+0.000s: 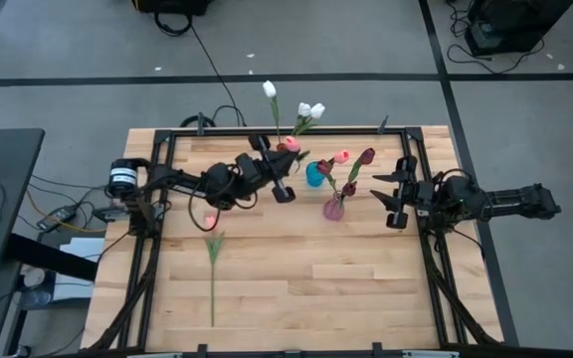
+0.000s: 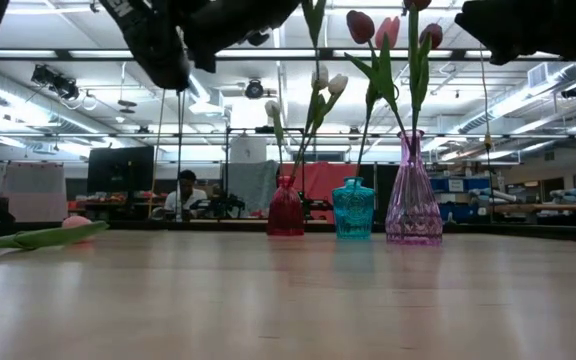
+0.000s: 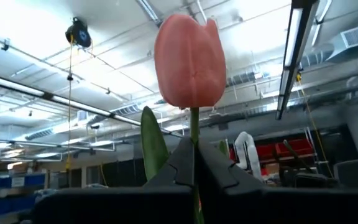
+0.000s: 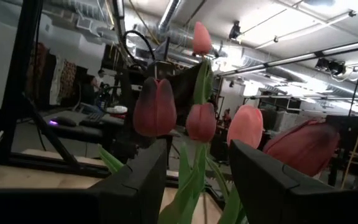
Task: Sort flowers into vase by color
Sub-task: Put the right pink tulip into the blue vase
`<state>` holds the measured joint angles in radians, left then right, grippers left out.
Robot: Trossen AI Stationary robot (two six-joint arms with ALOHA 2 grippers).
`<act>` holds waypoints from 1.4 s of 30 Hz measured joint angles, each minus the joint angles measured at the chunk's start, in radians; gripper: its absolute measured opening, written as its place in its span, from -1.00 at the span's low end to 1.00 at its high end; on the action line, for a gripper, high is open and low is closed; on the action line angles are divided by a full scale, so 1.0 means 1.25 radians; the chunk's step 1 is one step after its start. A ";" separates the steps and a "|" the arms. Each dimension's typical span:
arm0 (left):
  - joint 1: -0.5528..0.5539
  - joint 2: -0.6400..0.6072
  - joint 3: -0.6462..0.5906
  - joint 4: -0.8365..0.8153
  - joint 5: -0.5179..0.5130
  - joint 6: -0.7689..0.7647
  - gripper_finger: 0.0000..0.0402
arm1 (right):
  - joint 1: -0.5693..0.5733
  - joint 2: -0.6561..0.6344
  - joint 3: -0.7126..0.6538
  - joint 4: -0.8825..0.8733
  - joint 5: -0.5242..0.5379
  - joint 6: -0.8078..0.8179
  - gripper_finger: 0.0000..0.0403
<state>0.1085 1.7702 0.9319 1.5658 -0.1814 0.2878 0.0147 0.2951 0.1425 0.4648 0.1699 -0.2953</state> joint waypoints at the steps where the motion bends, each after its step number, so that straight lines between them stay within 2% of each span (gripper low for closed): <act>1: 0.007 0.005 0.012 -0.003 0.009 -0.007 -0.97 | 0.000 0.000 0.000 -0.001 0.000 -0.001 -0.08; 5: 0.028 0.043 0.068 -0.001 0.046 -0.044 -0.98 | 0.000 0.004 0.000 -0.008 0.000 -0.003 -0.08; 9: 0.043 0.098 0.124 -0.002 0.047 -0.046 -0.98 | -0.001 0.006 0.000 -0.009 -0.003 -0.005 -0.08; 23: 0.091 0.224 0.216 0.001 0.044 -0.130 -0.98 | -0.002 0.007 0.000 -0.014 -0.014 -0.012 -0.08; 30: 0.090 0.217 0.222 0.002 0.041 -0.134 -0.98 | -0.002 0.007 0.000 -0.015 -0.013 -0.012 -0.08; 35: 0.081 0.205 0.223 -0.004 -0.026 -0.154 -0.98 | -0.002 0.007 0.000 -0.017 -0.011 -0.015 -0.08; 42: 0.072 0.192 0.225 0.001 -0.056 -0.177 -0.98 | -0.002 0.010 0.000 -0.019 -0.010 -0.015 -0.08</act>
<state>0.1986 2.0099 1.2129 1.5665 -0.2508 0.0666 0.0118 0.3073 0.1425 0.4411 0.1577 -0.3141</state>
